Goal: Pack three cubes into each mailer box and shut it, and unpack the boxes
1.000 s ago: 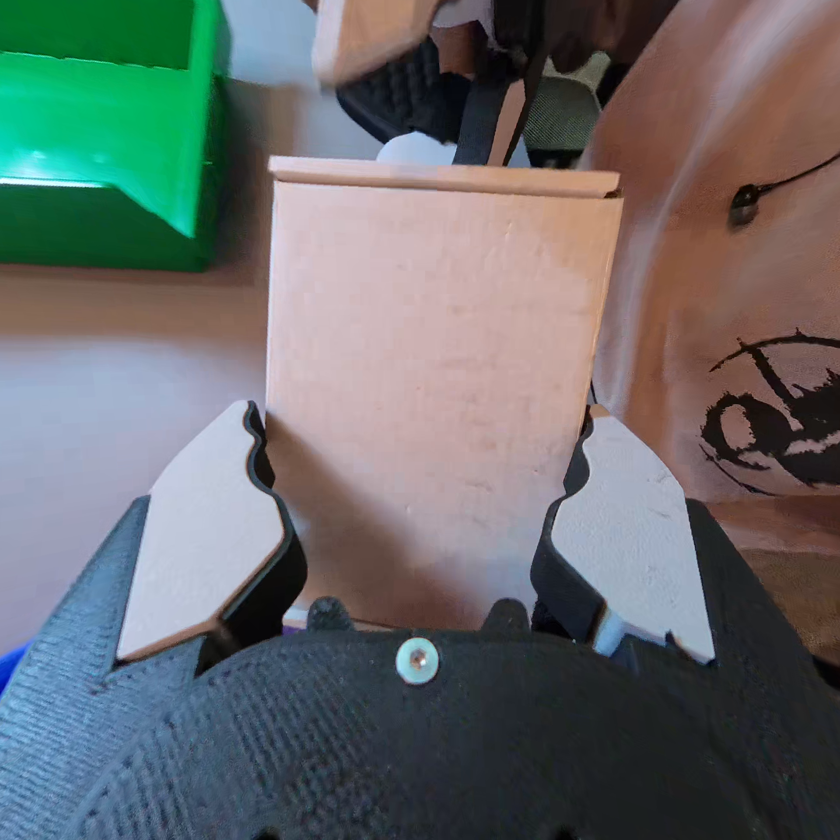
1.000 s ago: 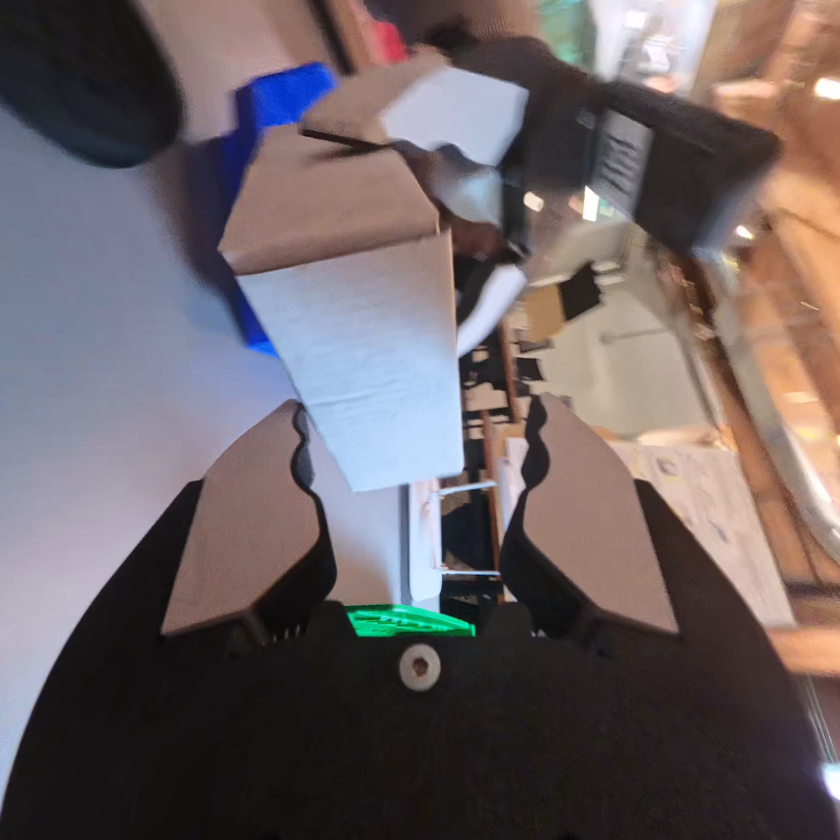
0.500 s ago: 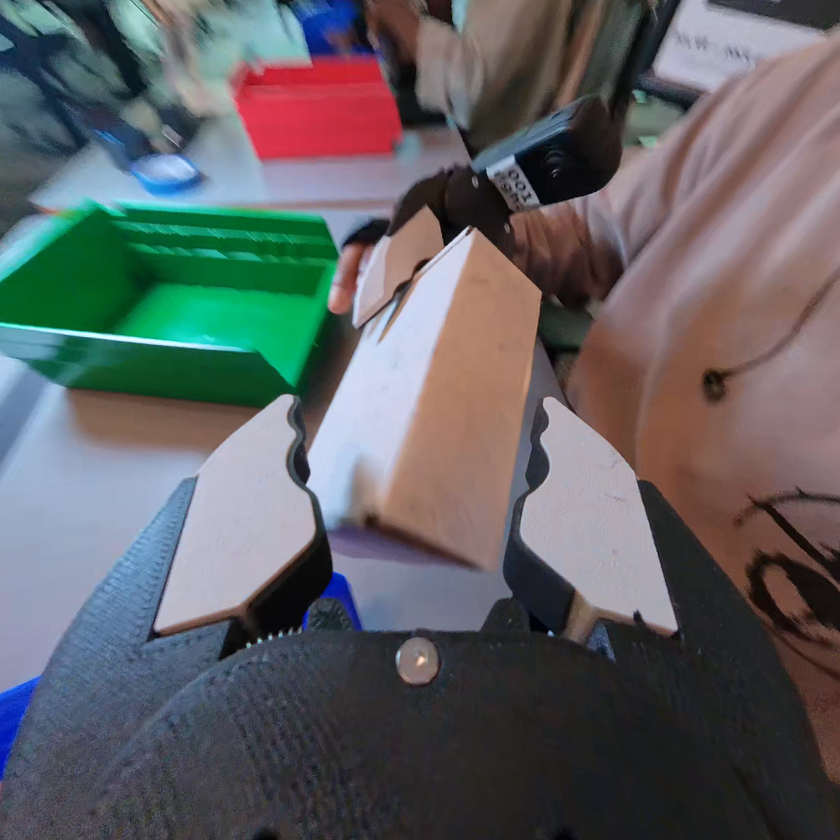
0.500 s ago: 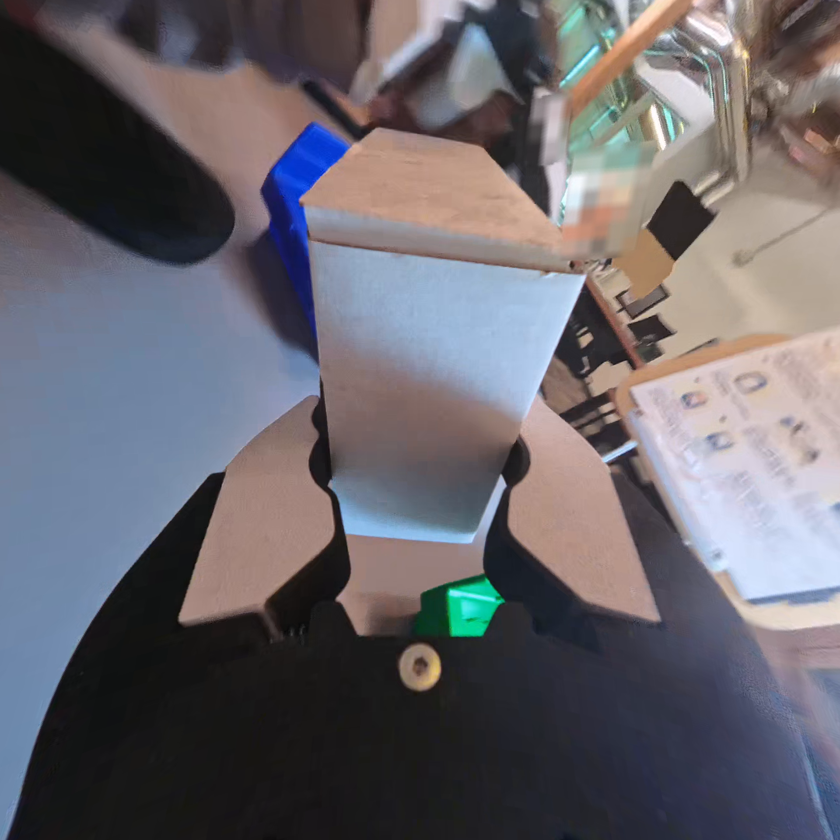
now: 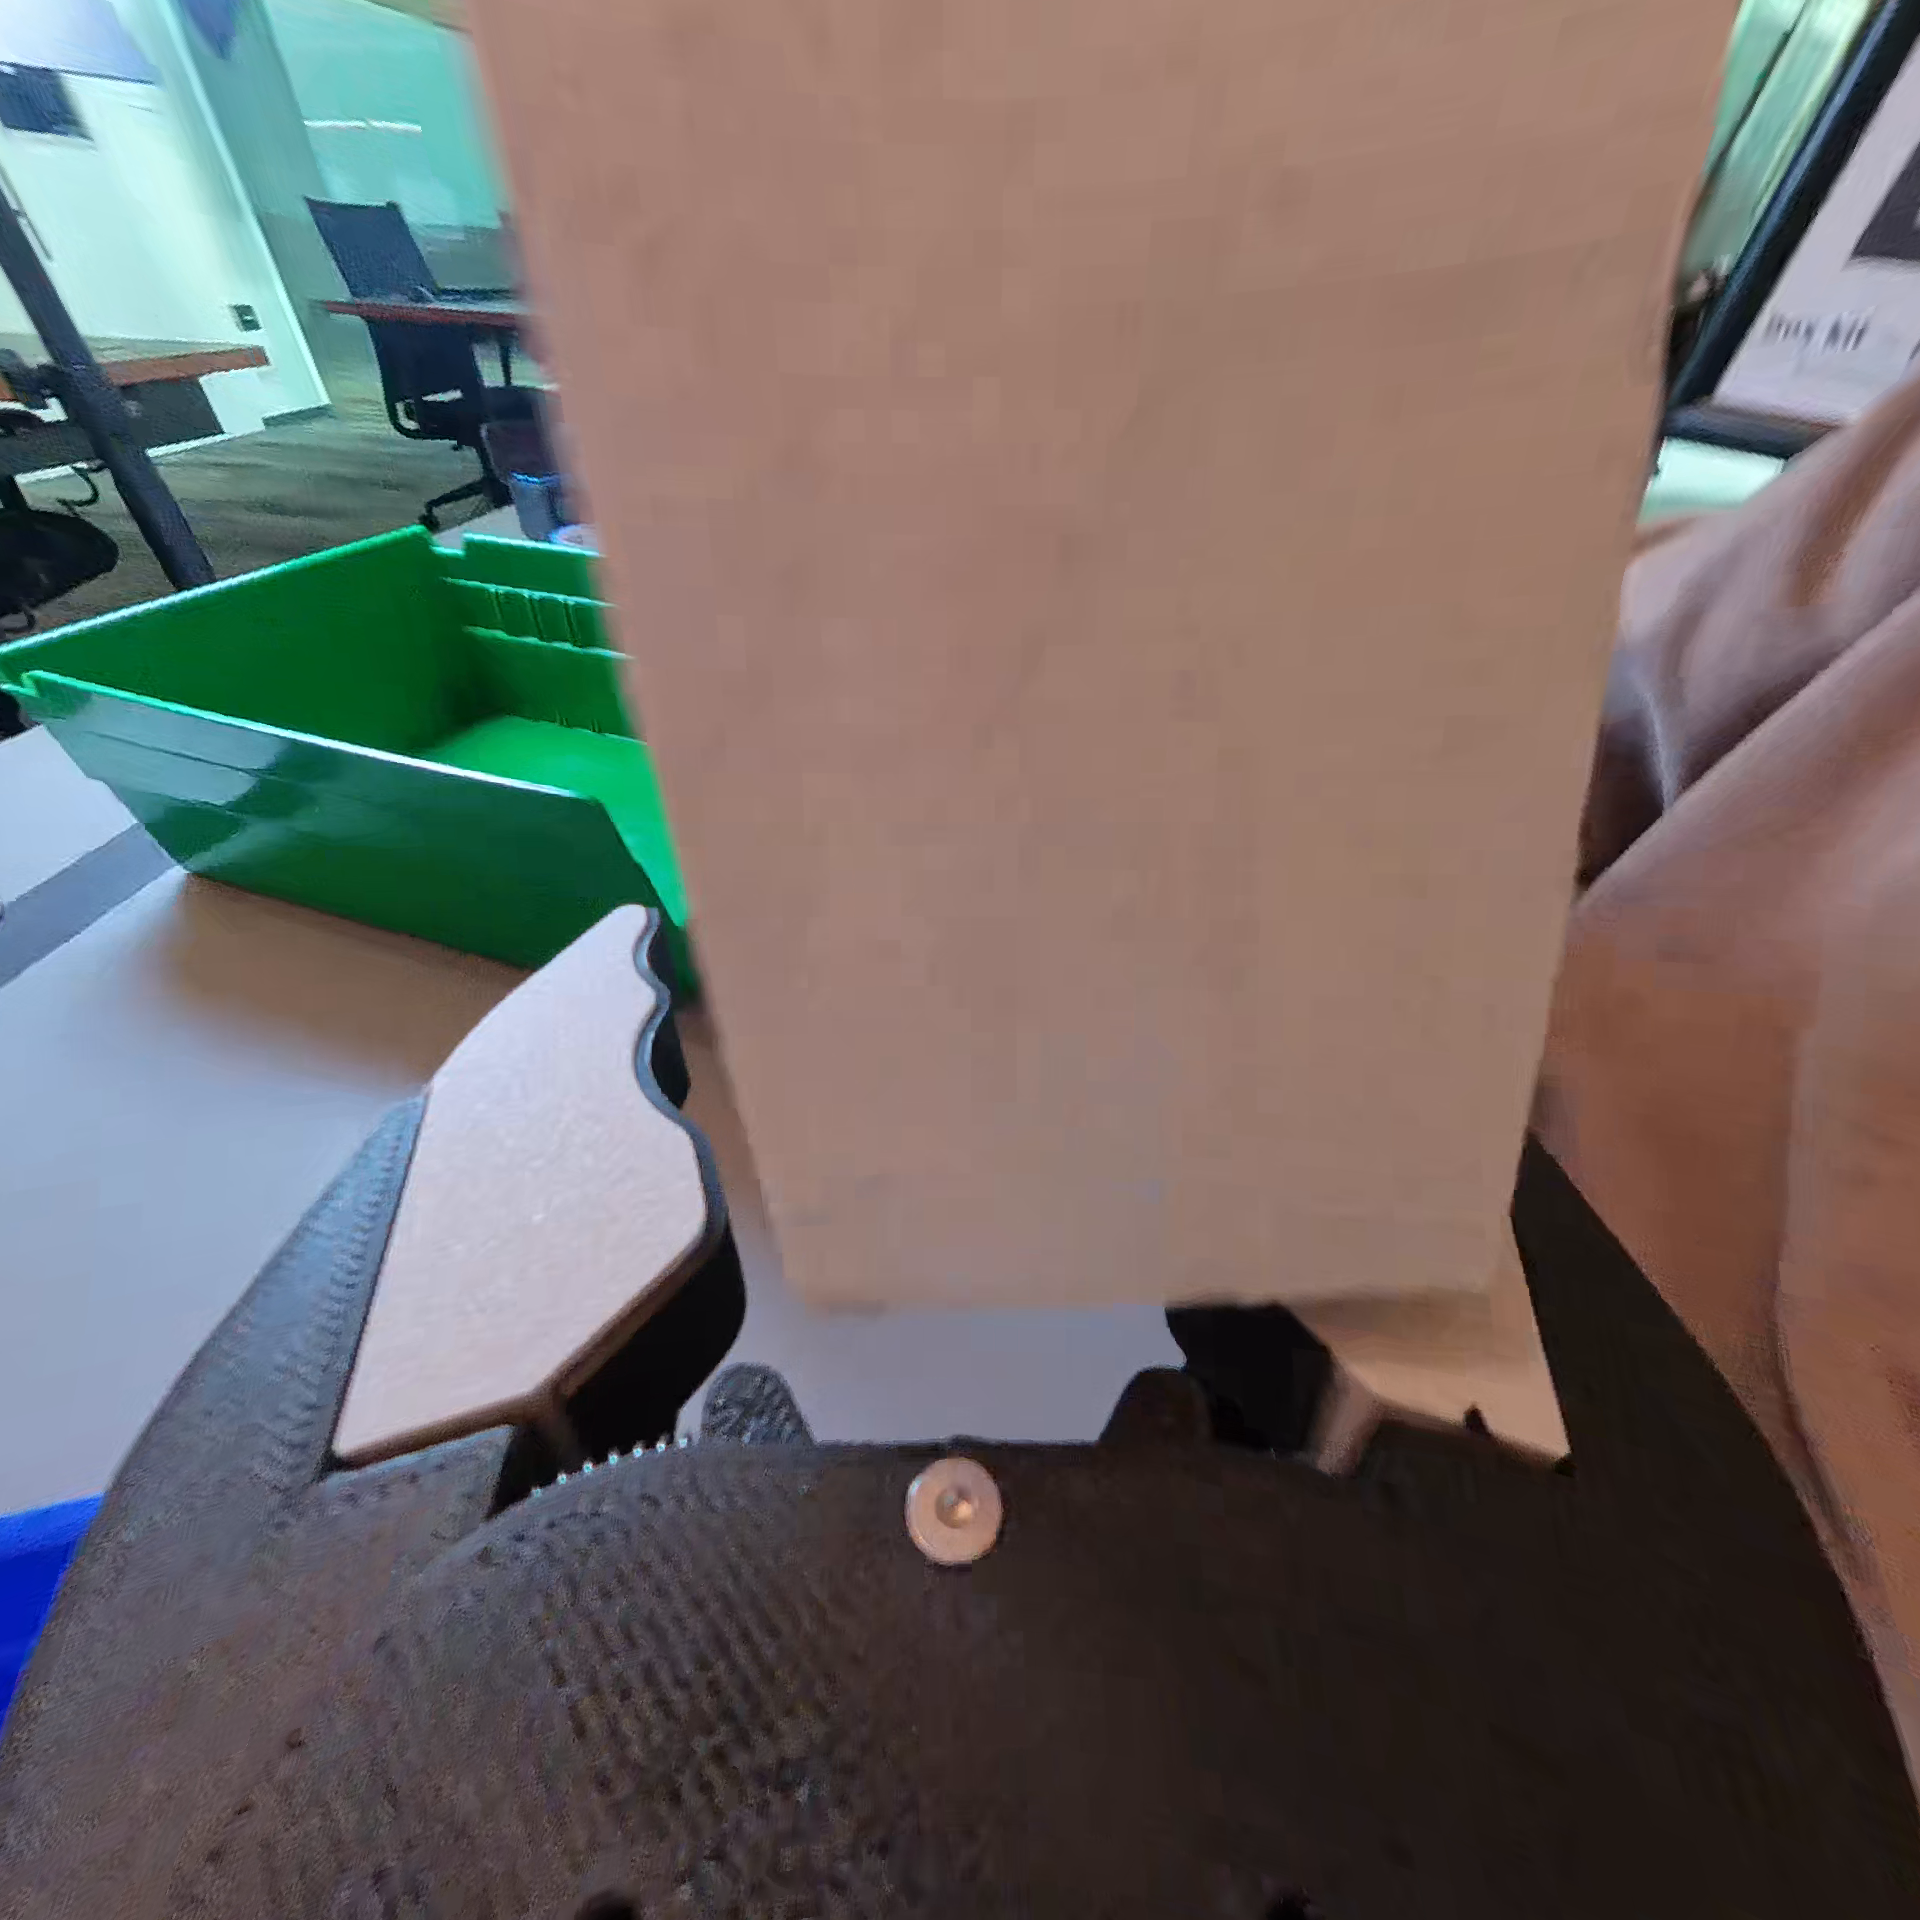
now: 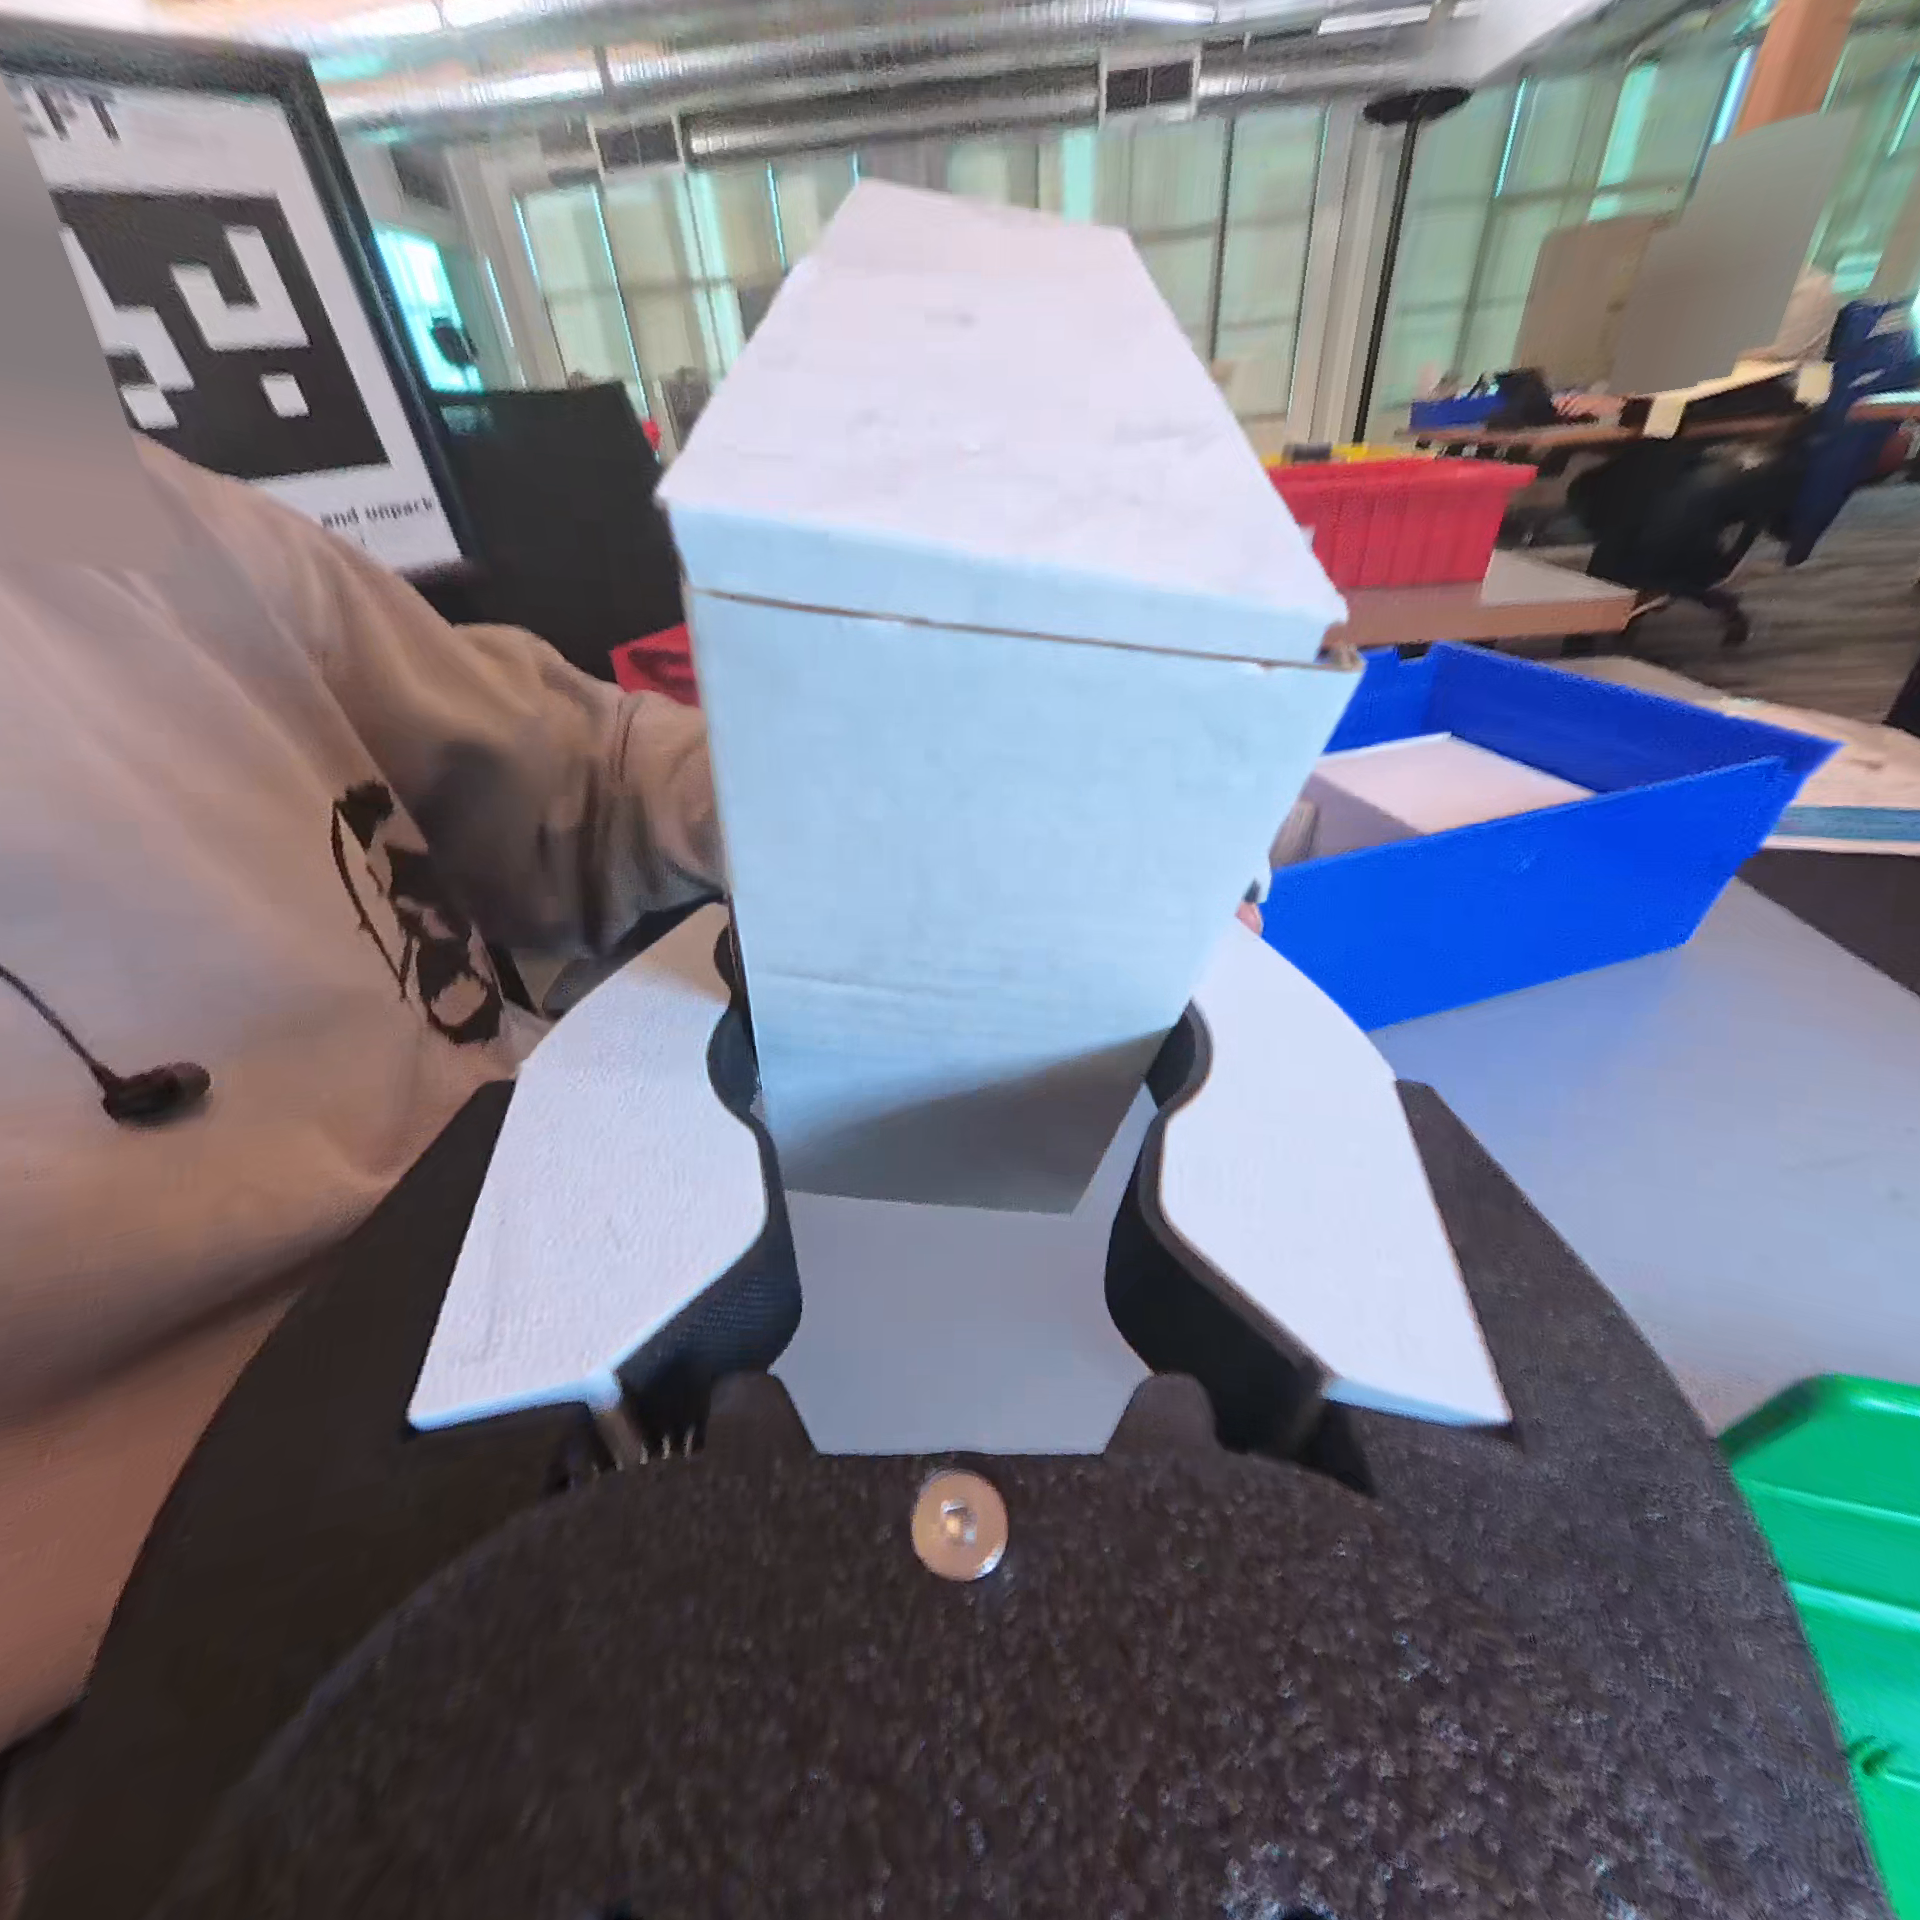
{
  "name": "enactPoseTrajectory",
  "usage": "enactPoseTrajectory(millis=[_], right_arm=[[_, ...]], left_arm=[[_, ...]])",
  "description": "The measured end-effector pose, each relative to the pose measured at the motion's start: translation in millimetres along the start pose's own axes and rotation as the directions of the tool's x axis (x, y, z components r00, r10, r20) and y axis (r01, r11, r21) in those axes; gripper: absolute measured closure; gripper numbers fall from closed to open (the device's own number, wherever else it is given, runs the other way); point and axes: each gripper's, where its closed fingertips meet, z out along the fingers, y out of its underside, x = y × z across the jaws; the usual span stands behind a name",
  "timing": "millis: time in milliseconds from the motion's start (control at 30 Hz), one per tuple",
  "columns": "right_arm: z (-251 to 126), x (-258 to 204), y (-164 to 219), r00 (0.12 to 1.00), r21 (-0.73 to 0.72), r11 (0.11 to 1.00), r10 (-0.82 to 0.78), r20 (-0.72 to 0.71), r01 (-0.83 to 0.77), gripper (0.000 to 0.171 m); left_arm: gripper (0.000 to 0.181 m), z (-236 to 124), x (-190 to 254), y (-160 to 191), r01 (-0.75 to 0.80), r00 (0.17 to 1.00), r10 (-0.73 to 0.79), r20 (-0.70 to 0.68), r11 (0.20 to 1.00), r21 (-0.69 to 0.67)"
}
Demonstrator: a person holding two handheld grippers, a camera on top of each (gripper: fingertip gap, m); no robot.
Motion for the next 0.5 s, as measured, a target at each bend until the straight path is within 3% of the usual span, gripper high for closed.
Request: enactPoseTrajectory(millis=[67,133,333,433,500], right_arm=[[1,0,7,1.0,-0.046,0.999,-0.019,-0.007,0.019,0.097],[-3,5,7,1.0,-0.04,0.999,-0.011,-0.021,0.01,0.097],[-10,25,29,0.996,-0.127,0.992,-0.011,-0.089,0.0,0.097],[-4,21,33,0.998,-0.123,0.992,0.004,-0.069,-0.012,0.097],[-6,20,36,0.998,-0.142,0.99,-0.001,-0.062,-0.008,0.097]], left_arm=[[0.077,-2,6,8,-0.042,0.999,0.041,-0.013,0.999,-0.017],[0.075,-11,10,9,0.009,0.998,-0.009,-0.054,1.0,0.008],[0.083,-34,-12,-9,0.068,0.997,-0.073,0.028,0.987,0.143],[0.087,-26,-20,3,0.018,0.992,-0.027,0.122,0.997,0.071],[0.099,-27,-23,4,-0.02,0.988,0.009,0.151,0.997,0.071]])
